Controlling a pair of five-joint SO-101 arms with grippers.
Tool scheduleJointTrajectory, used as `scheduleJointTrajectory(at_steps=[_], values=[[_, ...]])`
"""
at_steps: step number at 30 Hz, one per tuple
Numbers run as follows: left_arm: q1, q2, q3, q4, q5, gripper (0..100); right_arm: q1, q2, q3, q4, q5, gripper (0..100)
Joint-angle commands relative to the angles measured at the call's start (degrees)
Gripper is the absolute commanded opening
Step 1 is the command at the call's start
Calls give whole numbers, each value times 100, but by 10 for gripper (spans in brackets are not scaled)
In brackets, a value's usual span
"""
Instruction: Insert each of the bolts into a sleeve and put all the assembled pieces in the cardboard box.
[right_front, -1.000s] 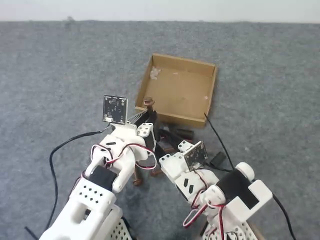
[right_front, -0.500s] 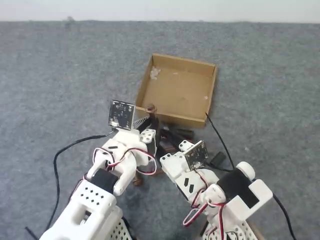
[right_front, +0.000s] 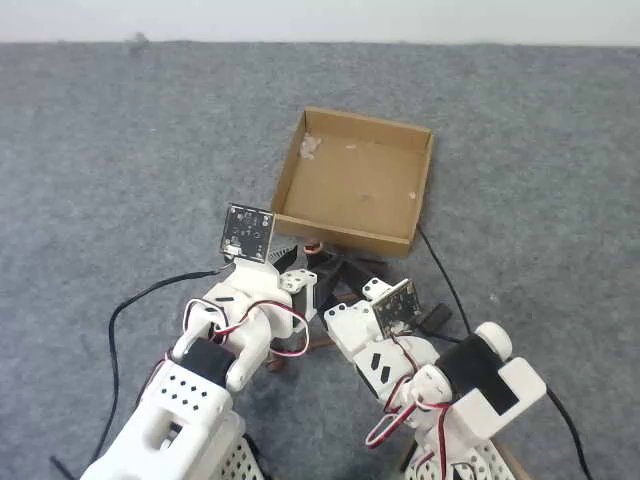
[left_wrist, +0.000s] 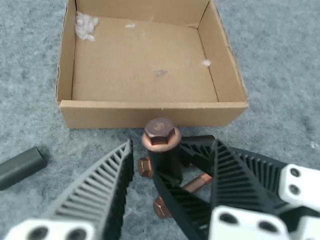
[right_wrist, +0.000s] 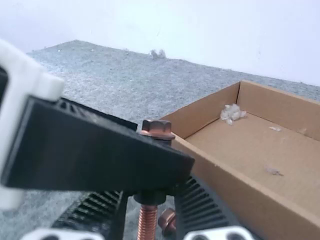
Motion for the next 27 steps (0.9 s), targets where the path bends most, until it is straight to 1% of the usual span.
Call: scheduleJointTrajectory(at_steps=[1, 5, 11, 14, 21, 24, 27], values=[[-237, -176, -198, 26, -26, 240, 101, -347, 79, -66, 123, 6], [-642, -176, -444, 149, -26, 242, 189, -347, 53, -66, 123, 6], [-730, -176, -989, 747, -18, 240, 295, -321, -44, -31, 123, 6], [-897, -176, -1130, 738, 0, 239, 295, -321, -44, -31, 123, 6], [-1741, -141, -1156, 316, 88, 238, 303, -338, -35, -31, 123, 6], [-1908, -167, -901, 149, 299, 192, 303, -347, 18, -66, 149, 6], [-1916, -167, -602, -26, 281, 81, 347, -356, 79, -75, 158, 6]])
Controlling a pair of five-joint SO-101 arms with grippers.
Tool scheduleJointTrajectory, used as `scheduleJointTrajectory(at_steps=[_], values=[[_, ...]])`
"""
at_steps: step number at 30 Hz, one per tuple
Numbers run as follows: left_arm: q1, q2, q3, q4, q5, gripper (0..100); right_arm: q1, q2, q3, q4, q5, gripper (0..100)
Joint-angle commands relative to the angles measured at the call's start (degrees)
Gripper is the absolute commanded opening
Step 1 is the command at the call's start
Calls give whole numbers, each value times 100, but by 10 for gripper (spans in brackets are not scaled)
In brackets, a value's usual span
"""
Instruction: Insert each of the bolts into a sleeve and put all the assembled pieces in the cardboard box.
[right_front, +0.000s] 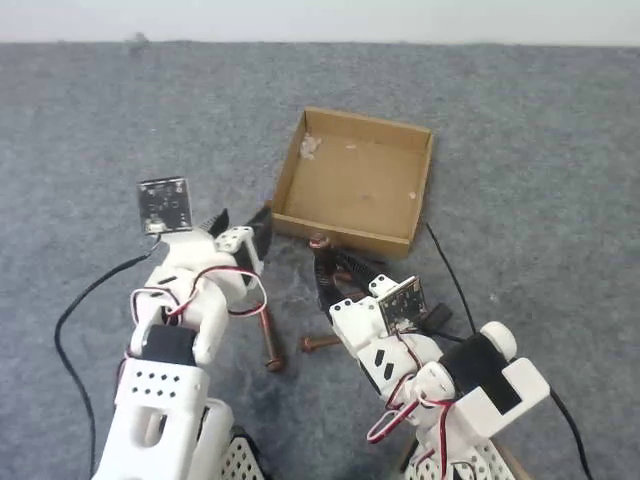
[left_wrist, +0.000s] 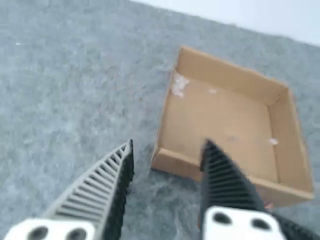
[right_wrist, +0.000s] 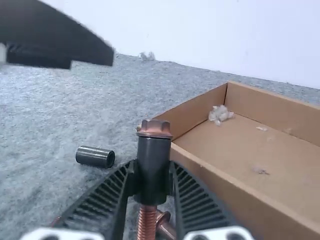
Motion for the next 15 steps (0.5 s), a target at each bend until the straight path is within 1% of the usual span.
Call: scheduleJointTrajectory(at_steps=[1, 2, 5, 10, 13, 15], values=[[-35, -167, 154, -273, 88, 39, 189, -347, 79, -119, 158, 6], [-35, -167, 215, -273, 88, 5, 259, -347, 88, -233, 158, 6], [-44, -167, 418, -246, 62, 17, 549, -338, 88, -409, 158, 6], [-396, -167, 646, -273, -686, 11, 725, -356, 88, -435, 167, 6], [-659, -132, 655, -273, -870, 11, 910, -593, 88, -409, 167, 6], [-703, -132, 699, -281, -1020, 11, 1059, -796, 79, -365, 167, 6]])
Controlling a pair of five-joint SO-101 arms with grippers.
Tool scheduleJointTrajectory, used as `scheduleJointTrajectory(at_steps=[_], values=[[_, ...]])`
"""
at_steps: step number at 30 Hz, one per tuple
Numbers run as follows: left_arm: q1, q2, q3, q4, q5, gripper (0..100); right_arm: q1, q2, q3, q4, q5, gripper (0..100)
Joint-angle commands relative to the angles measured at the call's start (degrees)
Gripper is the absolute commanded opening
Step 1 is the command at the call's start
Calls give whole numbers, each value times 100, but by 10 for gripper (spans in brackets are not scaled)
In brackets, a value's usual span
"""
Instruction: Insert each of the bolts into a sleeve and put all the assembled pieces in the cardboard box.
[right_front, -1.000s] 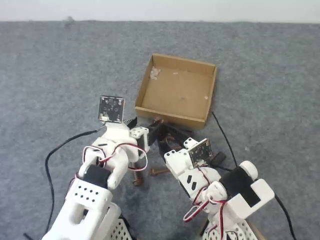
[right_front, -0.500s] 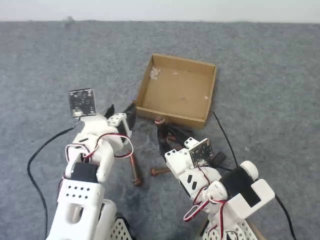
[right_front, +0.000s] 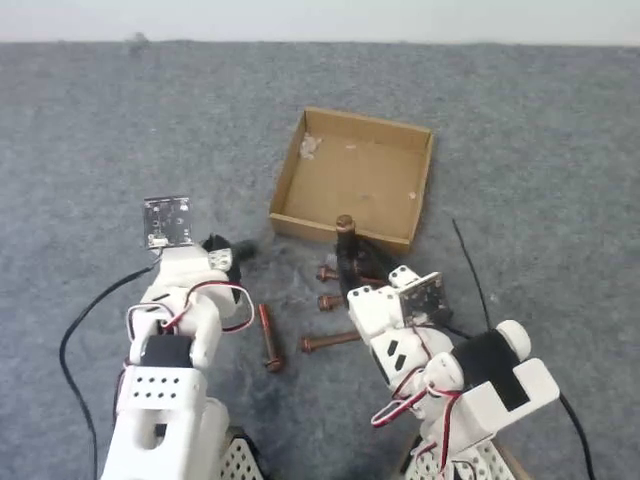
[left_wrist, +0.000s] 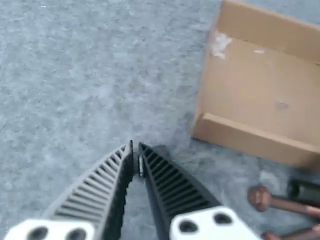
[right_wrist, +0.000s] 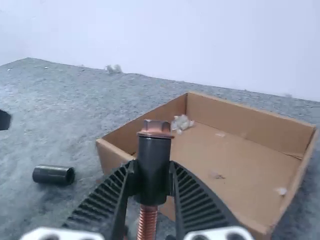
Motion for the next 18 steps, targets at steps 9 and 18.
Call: scheduleJointTrajectory(at_steps=[9, 18], values=[[-70, -123, 119, -492, -571, 11, 321, -2158, 9, 1648, 141, 6], [-70, -123, 119, -501, -589, 12, 725, -4848, -167, 4760, 114, 6]])
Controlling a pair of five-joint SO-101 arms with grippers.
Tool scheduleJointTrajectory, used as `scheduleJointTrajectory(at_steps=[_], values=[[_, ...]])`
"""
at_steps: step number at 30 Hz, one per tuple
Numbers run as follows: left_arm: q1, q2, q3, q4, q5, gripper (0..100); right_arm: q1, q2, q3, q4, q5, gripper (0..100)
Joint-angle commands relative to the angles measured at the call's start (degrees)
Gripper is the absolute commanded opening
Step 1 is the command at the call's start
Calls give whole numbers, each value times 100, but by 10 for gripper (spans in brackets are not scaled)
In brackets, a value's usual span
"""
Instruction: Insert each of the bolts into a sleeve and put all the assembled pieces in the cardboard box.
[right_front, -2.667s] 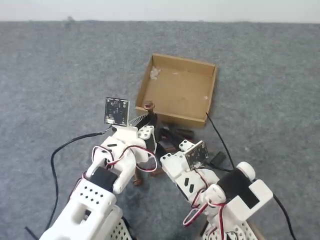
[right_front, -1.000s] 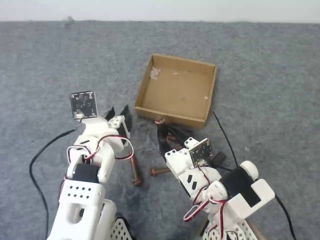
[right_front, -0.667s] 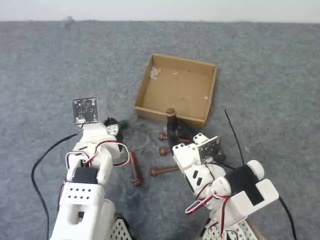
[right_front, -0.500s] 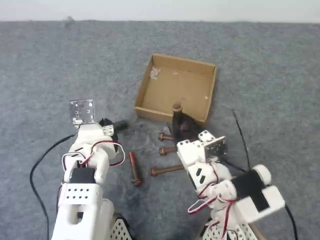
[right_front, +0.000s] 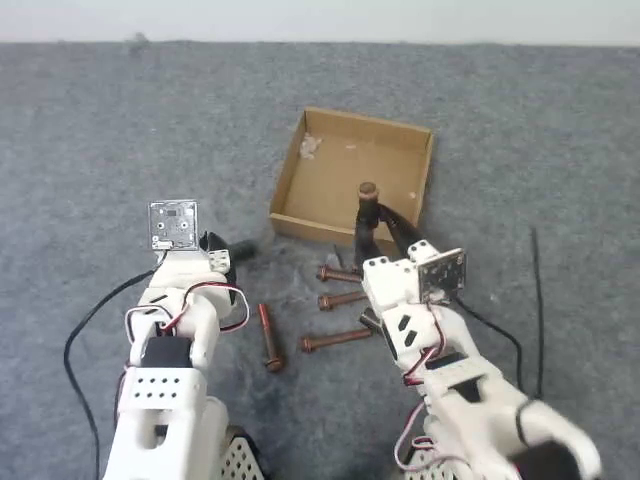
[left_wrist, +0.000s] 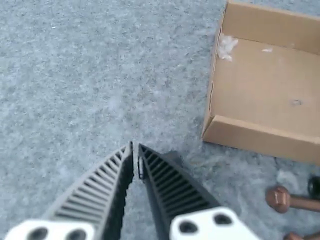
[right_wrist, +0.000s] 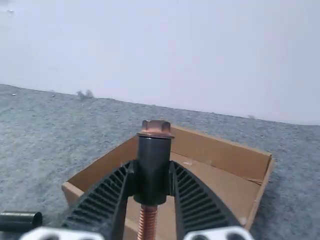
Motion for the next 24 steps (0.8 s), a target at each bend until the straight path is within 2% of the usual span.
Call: scheduleJointTrajectory(at_steps=[1, 8, 10, 19, 24], values=[[-35, -123, -48, -149, -44, 12, 215, -1411, -246, 1508, 105, 6], [-35, -123, -48, -149, -44, 12, 382, -3099, -1565, 5341, 105, 6], [-35, -123, -48, -149, -44, 12, 374, -3213, -1996, 6114, 105, 6], [-35, -123, -48, -149, -44, 12, 400, -2352, -3481, 7512, 105, 6], [-35, -123, -48, -149, -44, 12, 743, -1367, -4510, 8163, 105, 6]])
